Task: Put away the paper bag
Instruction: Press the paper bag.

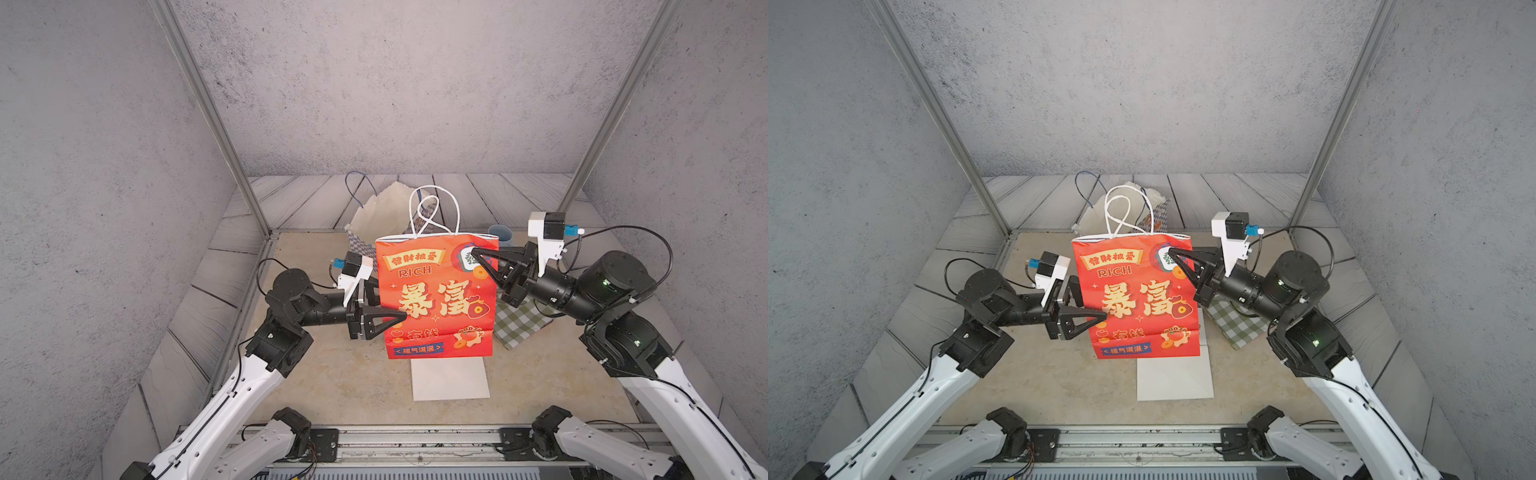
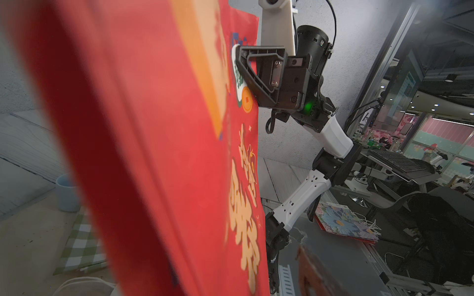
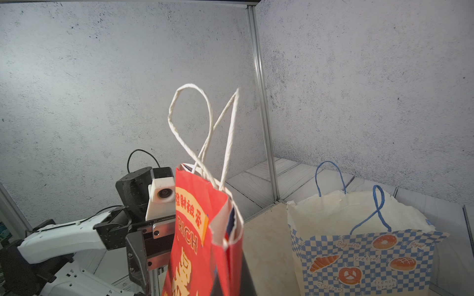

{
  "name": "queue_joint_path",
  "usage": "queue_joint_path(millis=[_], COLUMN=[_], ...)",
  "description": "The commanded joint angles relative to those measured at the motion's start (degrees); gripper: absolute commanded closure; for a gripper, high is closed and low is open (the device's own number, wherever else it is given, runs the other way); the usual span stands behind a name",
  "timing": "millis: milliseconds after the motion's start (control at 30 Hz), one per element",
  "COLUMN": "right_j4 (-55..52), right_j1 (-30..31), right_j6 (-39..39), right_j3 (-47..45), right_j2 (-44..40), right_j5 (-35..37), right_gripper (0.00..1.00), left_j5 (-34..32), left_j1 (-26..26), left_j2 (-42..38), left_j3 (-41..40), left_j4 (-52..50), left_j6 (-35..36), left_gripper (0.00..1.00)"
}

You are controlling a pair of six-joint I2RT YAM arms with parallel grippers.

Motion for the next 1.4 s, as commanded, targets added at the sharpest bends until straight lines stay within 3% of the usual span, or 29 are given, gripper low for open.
queue_joint_path(millis=[0, 100, 267, 333, 400, 533, 600, 833, 1033, 1167, 1367], right_j4=[6.27, 6.52, 6.78, 6.49, 5.91, 4.93, 4.69, 4.22, 4.15, 5.29, 2.90], right_j1=[-0.09, -0.05, -0.12, -0.07, -0.07, -0.14, -0.14, -0.16, -0.14, -0.13, -0.08], right_j6=[0.96, 1.19, 1.57, 1.38, 0.97, 0.18, -0.19, 1.12, 2.32, 3.35, 1.45], right_j3=[0.93, 0.79, 0.90, 0.85, 0.61, -0.21, -0.17, 1.60, 2.08, 2.12, 2.92], right_j2=[-0.40, -0.55, -0.62, -0.66, -0.87, -2.04, -2.54, -3.27, -2.97, -2.09, -1.46], right_j5=[4.17, 5.00, 5.69, 5.65, 5.54, 4.22, 2.04, -3.03, -3.58, -4.18, -2.44], right_gripper=[1.00, 1.00, 1.00, 1.00, 1.00, 1.00, 1.00, 1.00, 1.00, 1.00, 1.00], left_j5=[1.51, 1.69, 0.57, -0.21, -0.95, -2.69, -3.89, -10.37, -1.73, 1.84, 2.14], left_j1=[0.00, -0.03, 0.02, 0.01, -0.02, 0.02, 0.02, 0.45, 0.37, 0.29, 0.29], left_j2=[-0.07, 0.15, -0.26, -0.66, -1.26, -2.80, -3.54, -4.31, -3.38, -2.31, -2.09], left_j3=[-1.69, -2.01, -2.29, -2.09, -1.63, -0.23, 0.03, -2.64, -5.17, -4.14, -3.23], left_j4=[-0.54, -1.48, -1.61, -1.19, -1.03, -1.81, -2.79, -5.36, 3.08, -0.48, -0.97], left_j6=[-0.13, 0.47, 1.49, 1.71, 1.95, 3.38, 4.48, 9.87, 4.96, 7.40, 7.48], left_gripper=[0.39, 0.49, 0.74, 0.77, 0.71, 0.44, 0.37, 0.32, 0.30, 0.39, 0.78])
